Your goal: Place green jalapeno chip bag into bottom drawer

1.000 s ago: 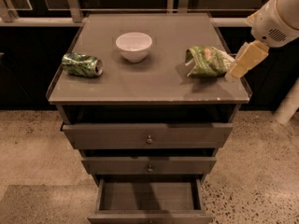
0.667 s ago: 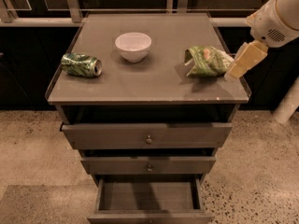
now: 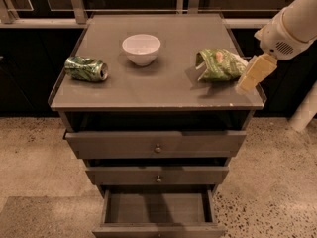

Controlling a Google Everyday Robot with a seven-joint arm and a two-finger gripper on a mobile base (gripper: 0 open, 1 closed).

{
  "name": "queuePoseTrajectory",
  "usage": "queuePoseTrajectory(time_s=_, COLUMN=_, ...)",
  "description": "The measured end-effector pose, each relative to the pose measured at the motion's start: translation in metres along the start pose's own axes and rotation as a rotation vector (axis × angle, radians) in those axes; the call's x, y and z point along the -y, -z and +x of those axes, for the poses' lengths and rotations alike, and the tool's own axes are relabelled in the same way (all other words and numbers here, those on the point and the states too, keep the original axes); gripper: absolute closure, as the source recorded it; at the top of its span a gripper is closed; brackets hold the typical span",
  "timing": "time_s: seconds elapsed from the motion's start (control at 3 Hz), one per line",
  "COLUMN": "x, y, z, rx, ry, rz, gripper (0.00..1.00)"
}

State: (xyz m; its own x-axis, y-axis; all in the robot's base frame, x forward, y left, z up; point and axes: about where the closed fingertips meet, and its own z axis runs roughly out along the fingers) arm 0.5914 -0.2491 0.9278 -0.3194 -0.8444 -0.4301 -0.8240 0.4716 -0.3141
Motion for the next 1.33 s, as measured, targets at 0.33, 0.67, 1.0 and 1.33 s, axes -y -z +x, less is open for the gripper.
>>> queuePoseTrajectory(time_s=0.33, x=-0.002, y=-0.037, z=-0.009, rx=0.016, ry=0.014, rz=-0.054, gripper=0.00)
queuePoseTrajectory(time_s=0.67, x=-0.007, y=-0.073, z=-0.023, rx=0.042, ry=0.047, rz=-0.105, gripper=0.00)
queuePoseTrajectory(time_s=1.0, x=-0.012, y=-0.100, z=-0.029, rx=0.046, ry=0.072, rz=-0.145, gripper=0.00)
queuePoseTrajectory(time_s=1.33, x=-0.016, y=-0.122, z=-0.031, rx=0.044, ry=0.098, rz=-0.183, gripper=0.00)
